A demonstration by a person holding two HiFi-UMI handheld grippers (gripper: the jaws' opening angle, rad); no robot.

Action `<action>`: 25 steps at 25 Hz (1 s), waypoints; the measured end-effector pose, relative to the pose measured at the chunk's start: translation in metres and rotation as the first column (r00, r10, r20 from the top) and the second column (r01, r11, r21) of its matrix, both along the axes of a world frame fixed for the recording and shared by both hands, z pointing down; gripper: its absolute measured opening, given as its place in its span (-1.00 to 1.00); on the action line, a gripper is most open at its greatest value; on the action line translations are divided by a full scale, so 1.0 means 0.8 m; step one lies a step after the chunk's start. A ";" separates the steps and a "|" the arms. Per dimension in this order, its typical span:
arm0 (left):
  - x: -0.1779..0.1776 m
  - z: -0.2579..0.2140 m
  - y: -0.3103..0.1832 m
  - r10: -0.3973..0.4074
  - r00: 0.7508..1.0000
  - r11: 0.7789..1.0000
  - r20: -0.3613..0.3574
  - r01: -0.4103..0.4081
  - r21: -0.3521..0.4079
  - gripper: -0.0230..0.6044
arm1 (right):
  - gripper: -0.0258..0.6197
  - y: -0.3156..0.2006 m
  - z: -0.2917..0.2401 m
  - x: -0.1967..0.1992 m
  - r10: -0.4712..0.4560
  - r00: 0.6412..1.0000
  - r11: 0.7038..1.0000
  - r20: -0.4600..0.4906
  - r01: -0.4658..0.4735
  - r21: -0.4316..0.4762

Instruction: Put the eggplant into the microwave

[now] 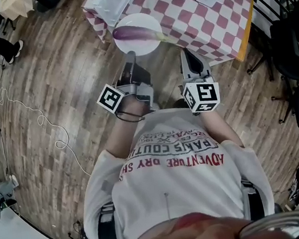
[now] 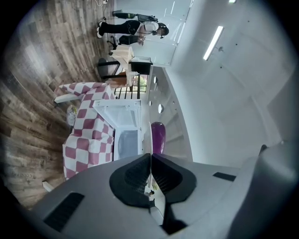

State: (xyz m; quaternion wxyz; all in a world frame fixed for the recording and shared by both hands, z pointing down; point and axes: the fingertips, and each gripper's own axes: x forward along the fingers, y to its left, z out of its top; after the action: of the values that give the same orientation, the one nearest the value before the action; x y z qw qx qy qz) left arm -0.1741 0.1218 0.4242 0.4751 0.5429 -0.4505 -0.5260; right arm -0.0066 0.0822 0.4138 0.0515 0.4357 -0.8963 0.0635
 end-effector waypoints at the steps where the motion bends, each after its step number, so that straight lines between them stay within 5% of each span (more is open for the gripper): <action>1: -0.005 0.005 -0.008 0.001 1.000 1.000 -0.002 -0.001 -0.009 -0.83 | -0.84 -0.009 0.004 -0.006 -0.001 1.000 1.000 -0.003 0.001 -0.003; 11: 0.000 0.028 -0.155 0.000 1.000 0.999 -0.026 -0.001 -0.048 -0.83 | -0.84 -0.171 0.004 -0.016 -0.020 1.000 1.000 0.012 0.020 0.017; 25: 0.046 0.062 -0.353 0.007 1.000 0.992 -0.027 -0.011 -0.127 -0.83 | -0.84 -0.364 0.012 0.040 -0.018 1.000 1.000 0.000 0.018 0.002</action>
State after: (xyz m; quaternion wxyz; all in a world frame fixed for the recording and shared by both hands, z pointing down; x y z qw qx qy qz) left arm -0.1370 -0.1605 0.4736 0.5169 0.5066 -0.4742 -0.5013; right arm 0.0258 -0.2088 0.4233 0.0517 0.4277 -0.9003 0.0622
